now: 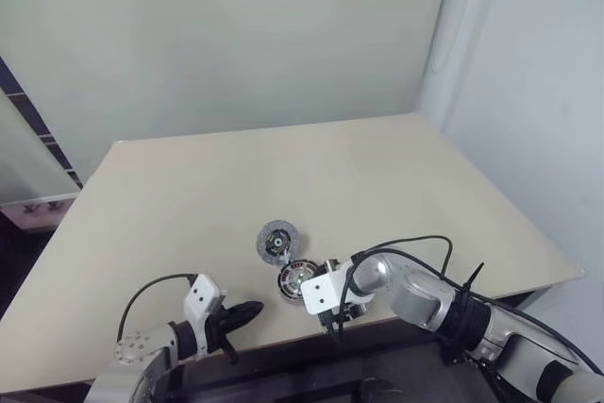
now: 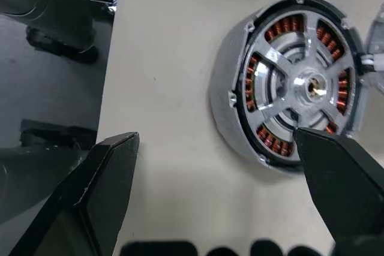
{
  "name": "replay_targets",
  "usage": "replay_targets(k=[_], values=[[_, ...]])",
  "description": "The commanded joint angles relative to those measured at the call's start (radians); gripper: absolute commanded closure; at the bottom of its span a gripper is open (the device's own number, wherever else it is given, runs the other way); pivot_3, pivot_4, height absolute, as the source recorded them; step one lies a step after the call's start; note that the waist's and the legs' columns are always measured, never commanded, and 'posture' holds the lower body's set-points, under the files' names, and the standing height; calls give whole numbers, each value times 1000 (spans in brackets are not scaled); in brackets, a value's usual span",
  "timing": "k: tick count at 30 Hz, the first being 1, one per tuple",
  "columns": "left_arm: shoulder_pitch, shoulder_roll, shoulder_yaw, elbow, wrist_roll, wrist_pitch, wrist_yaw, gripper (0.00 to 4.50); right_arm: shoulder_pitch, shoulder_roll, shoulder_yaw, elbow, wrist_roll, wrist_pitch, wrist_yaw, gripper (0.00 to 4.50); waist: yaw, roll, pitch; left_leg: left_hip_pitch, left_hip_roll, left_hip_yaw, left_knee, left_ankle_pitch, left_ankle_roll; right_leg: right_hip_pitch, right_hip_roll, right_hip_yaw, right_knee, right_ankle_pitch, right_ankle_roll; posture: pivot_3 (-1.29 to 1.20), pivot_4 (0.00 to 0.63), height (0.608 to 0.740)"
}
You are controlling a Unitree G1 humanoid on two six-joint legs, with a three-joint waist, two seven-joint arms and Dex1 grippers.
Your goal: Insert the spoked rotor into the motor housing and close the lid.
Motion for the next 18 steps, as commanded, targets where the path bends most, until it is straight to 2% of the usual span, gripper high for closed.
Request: replay_targets(k=[1,4,7,16,18], values=[[-4,-1,12,-40,-15,-6,7,4451,-27,21,-12,4,-35,11,18,0,1,0,0,0,0,0,0,0,0,0,0,0,0,0,0,0,0,740],[-5,-6,10,-41,-14,-7,10,4451,-24,40,-14,28,-51,15,21,0,5,0,0,0,0,0,0,0,0,0,0,0,0,0,0,0,0,740],[-8,-10,8,-40,-12,-9,13,4500,-21,55,-17,55,-66,17,17,628,6,0,0,0,0,0,0,0,0,0,0,0,0,0,0,0,0,740],[-18,-16,9,-31,-9,-14,17,4500,-13,98,-44,133,-99,21,-17,3814,6,0,0,2,0,0,0,0,0,2,0,0,0,0,0,0,0,740],[-18,-18,10,-30,-9,-17,19,4500,-9,107,-53,138,-98,28,-21,4280,5,0,0,4,0,0,-1,0,0,3,0,-1,0,0,0,0,0,740]])
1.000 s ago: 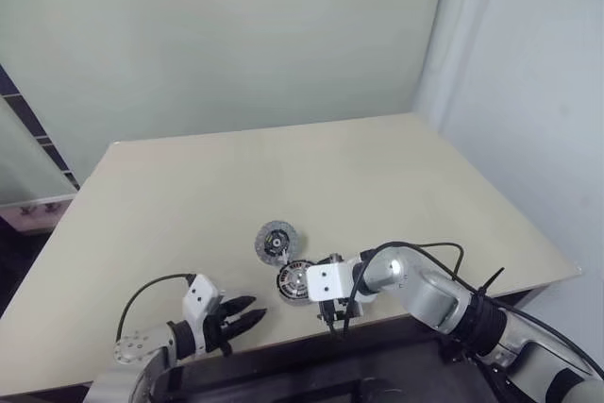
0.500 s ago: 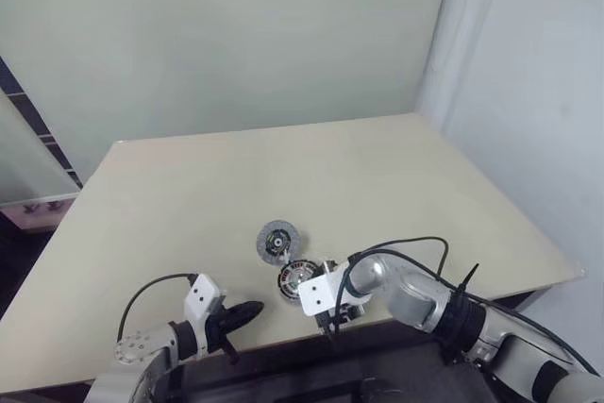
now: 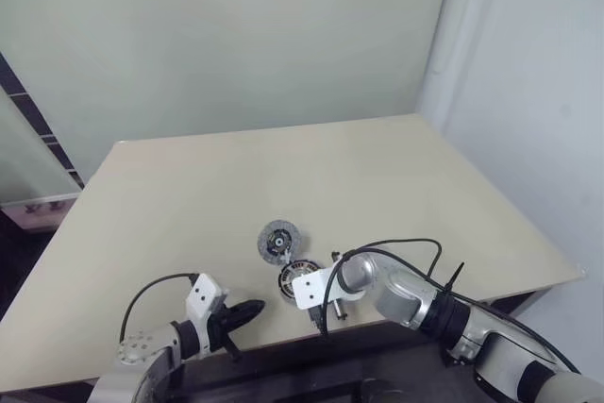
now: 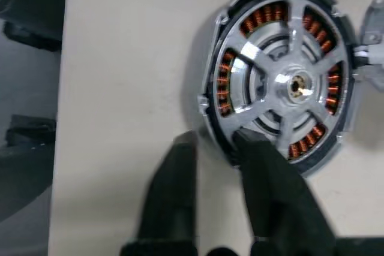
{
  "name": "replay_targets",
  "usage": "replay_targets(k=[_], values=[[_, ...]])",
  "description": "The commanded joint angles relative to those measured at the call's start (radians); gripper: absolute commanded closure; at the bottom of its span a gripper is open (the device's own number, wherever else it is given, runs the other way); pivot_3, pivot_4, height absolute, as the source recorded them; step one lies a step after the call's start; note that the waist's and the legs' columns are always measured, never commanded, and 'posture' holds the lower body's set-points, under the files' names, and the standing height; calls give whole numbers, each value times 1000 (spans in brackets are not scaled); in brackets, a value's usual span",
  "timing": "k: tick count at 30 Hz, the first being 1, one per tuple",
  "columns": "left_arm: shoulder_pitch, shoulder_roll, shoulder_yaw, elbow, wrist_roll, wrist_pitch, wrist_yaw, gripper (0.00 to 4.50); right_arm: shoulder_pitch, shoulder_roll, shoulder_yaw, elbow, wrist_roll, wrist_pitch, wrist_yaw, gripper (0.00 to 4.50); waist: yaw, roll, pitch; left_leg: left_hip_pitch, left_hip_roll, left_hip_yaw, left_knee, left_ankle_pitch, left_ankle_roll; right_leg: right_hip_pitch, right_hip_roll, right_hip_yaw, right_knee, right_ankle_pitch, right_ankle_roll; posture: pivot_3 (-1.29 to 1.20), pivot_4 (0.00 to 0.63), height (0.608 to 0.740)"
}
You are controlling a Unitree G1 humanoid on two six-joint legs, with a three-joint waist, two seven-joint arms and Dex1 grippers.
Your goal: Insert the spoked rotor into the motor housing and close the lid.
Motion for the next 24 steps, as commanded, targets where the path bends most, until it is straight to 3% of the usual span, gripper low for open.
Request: replay_targets(k=[1,6,14,24], values=[[-15,-2,11,-28,-10,-18,4,4500,2,13,-26,21,-16,17,-14,4385,0,0,0,0,0,0,0,0,0,0,0,0,0,0,0,0,0,740],[-9,-5,14,-28,-10,-26,7,4500,20,53,-67,-2,16,93,-7,4409,0,0,0,1,1,1,0,0,0,0,0,0,0,0,0,0,0,740],[-17,-15,12,-10,-6,-41,10,4500,41,186,-190,-54,115,370,-17,4409,0,0,0,0,1,0,-1,-1,-2,-2,1,0,2,0,0,0,0,740],[-47,-29,7,25,1,-57,12,4500,56,359,-371,-20,272,676,-184,4409,1,1,0,-4,1,0,-3,-1,-3,-6,1,0,1,0,1,0,0,740]])
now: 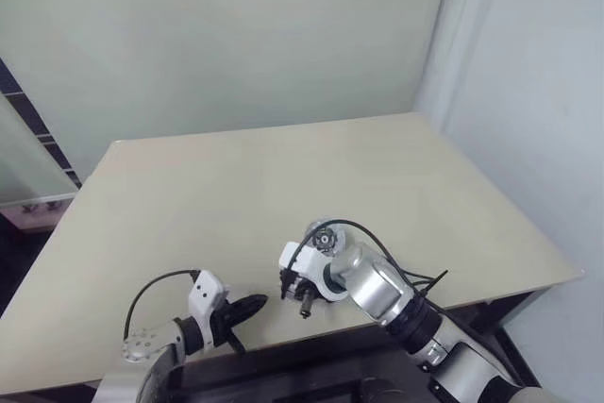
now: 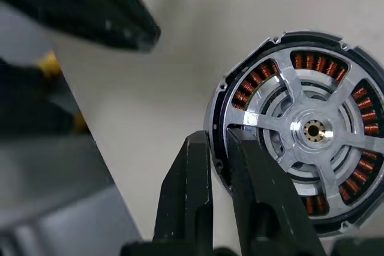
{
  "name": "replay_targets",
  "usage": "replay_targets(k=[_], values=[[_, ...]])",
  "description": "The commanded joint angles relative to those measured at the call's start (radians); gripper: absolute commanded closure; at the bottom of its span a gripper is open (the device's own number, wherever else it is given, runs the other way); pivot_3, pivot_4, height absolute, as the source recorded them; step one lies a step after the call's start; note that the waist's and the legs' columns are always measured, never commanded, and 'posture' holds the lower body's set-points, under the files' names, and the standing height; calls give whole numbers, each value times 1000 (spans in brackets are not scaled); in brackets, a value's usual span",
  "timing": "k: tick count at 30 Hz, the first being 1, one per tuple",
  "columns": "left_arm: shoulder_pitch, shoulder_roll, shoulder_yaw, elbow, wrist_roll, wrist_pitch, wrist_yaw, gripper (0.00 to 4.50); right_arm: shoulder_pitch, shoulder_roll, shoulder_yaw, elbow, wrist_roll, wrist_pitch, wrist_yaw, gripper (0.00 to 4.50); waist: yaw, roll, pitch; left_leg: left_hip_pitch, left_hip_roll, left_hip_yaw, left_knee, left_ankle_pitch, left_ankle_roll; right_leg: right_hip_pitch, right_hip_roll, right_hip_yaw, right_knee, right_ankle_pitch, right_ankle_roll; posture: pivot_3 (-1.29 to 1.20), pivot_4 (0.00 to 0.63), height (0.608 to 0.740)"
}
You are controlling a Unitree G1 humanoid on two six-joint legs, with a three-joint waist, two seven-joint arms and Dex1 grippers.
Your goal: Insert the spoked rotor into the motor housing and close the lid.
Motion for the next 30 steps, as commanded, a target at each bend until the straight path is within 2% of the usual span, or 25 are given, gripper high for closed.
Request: replay_targets(k=[1,9,22,30], values=[[-18,-3,7,0,0,-23,4,4500,-6,31,-52,-25,49,50,-64,4409,0,0,0,0,0,0,0,0,0,0,0,0,0,0,0,0,0,740],[-6,1,31,14,0,-43,17,4500,35,55,-49,-26,110,84,-202,4409,0,0,-1,-11,0,0,2,0,0,-10,0,0,1,1,0,0,0,740],[13,3,48,-10,-9,-46,42,4500,49,108,-116,-14,208,109,-361,4409,0,0,-1,-11,-1,0,3,0,0,-10,0,0,1,1,0,0,0,740],[8,1,51,-17,-10,-39,49,4500,41,88,-100,-13,259,104,-402,4409,0,0,-1,-11,-1,0,3,0,0,-9,0,0,1,1,0,0,0,740]])
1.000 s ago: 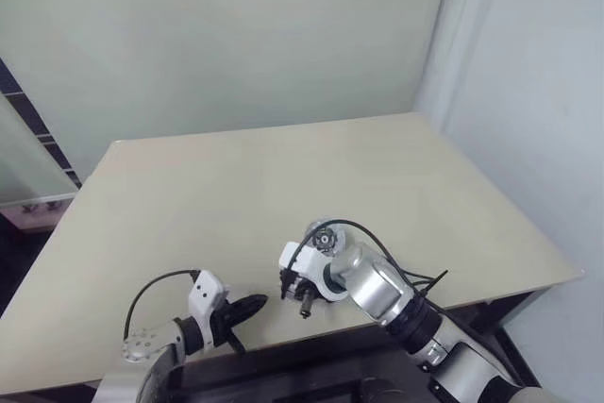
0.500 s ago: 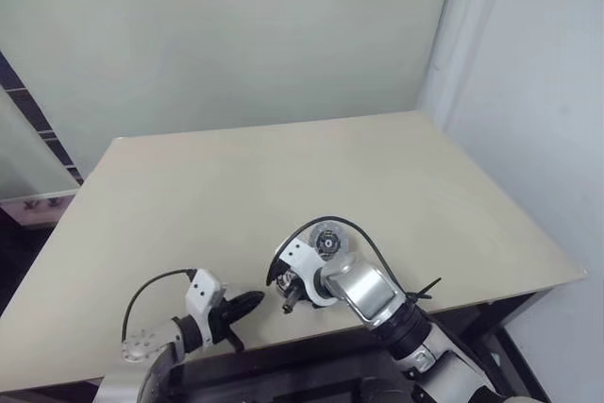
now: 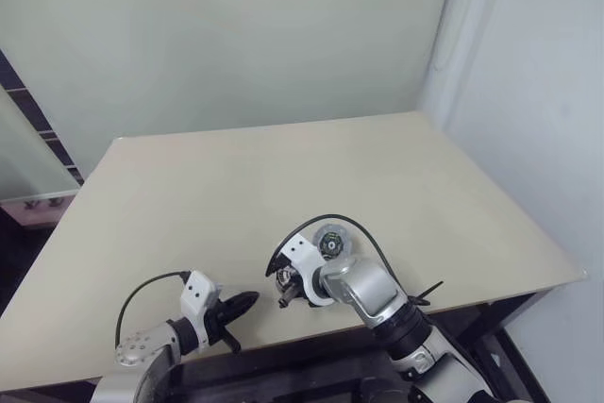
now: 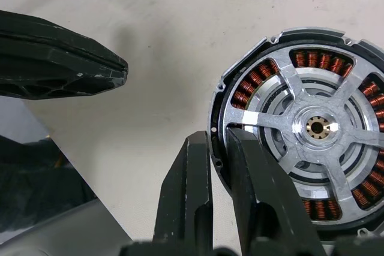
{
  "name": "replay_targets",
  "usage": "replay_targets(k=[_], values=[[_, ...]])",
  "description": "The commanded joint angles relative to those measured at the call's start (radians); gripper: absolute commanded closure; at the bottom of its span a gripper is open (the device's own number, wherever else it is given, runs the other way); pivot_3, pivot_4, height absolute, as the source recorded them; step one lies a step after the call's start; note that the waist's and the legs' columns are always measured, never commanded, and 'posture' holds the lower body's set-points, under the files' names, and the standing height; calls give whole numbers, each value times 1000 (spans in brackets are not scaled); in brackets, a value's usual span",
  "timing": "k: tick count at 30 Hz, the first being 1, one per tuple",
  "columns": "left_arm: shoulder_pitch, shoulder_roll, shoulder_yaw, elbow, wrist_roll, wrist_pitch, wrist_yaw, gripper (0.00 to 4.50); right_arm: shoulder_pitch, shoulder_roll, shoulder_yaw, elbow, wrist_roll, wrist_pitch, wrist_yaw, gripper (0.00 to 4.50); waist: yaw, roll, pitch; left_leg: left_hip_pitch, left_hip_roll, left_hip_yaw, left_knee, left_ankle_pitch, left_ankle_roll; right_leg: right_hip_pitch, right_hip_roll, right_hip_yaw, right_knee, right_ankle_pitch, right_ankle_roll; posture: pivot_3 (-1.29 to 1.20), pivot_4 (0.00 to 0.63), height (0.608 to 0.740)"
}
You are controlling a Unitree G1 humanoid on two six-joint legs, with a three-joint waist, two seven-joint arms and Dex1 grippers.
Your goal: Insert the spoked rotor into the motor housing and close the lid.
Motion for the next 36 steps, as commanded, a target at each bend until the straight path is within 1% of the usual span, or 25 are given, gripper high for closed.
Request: replay_targets(k=[1,2,3,4,5,10,11,13,16,20,23,25,27,30,33,36], values=[[-13,8,20,-39,-10,-10,4,4500,-15,-5,6,-5,19,13,-14,4409,0,0,0,0,0,0,0,0,0,0,0,0,0,0,0,0,0,740],[-12,8,21,-40,-10,-10,4,4500,-17,-13,15,-11,22,10,-12,3680,0,0,0,0,0,0,0,0,0,0,0,0,0,0,0,0,0,740],[-13,8,21,-40,-11,-9,5,4500,-18,-18,21,-21,25,11,-10,3498,0,0,0,0,0,0,0,0,0,0,0,0,0,0,0,0,0,740],[-14,8,20,-40,-11,-9,6,4500,-20,-19,21,-33,32,15,-10,3125,-1,0,0,0,0,0,0,0,0,0,0,0,0,0,0,0,0,740],[-13,9,21,-41,-11,-8,6,4500,-22,-18,17,-46,39,20,-12,2874,-1,0,0,0,0,0,0,0,0,0,0,0,0,0,0,0,0,740],[-13,8,23,-44,-13,-4,9,4500,-38,-33,10,-129,71,40,-10,1098,-1,0,0,0,0,0,0,0,0,0,0,0,0,0,0,0,0,740],[-14,8,23,-45,-13,-3,10,4500,-39,-42,14,-152,78,47,-5,792,-1,0,0,0,0,0,0,0,0,0,0,0,0,0,0,0,0,740],[-11,9,24,-48,-14,-2,10,4500,-38,-68,37,-199,86,44,1,24,-1,0,0,0,0,0,0,0,0,0,0,0,0,0,0,0,0,740],[-10,10,28,-51,-16,2,12,4500,-46,-124,63,-277,88,5,10,24,-1,0,0,0,0,0,0,0,0,0,0,0,0,0,0,0,0,740],[-2,11,34,-59,-20,7,16,4500,-104,-211,15,-332,59,-131,8,24,-1,-1,-1,0,0,0,0,0,0,0,0,0,0,0,0,0,0,740],[4,10,40,-64,-24,11,17,4500,-146,-267,-26,-313,35,-236,-16,24,-1,-1,0,0,0,1,1,0,0,0,0,0,0,0,0,0,0,740],[6,9,44,-66,-26,13,16,4500,-176,-331,-44,-265,-3,-316,-32,24,-1,-1,-1,0,0,1,1,0,0,0,0,0,0,0,0,0,0,740],[7,9,48,-66,-28,12,16,4500,-198,-409,-24,-214,-58,-405,-29,24,-1,-1,-1,0,0,1,1,0,0,0,0,0,0,0,0,0,0,740],[2,3,58,-61,-29,0,21,4500,-204,-476,-1,-129,-112,-514,-25,24,-1,-1,-1,-1,0,2,1,0,0,0,0,1,-1,0,0,0,0,740],[-1,5,67,-56,-30,-5,23,4500,-195,-506,12,-28,-148,-593,-15,24,-4,-1,-1,-1,0,3,1,0,0,0,0,2,-1,0,0,0,0,740],[1,9,74,-54,-27,-7,21,4500,-179,-503,17,58,-173,-653,-12,24,-4,-1,-1,-1,0,4,1,0,1,0,1,3,-1,0,-1,0,0,740]])
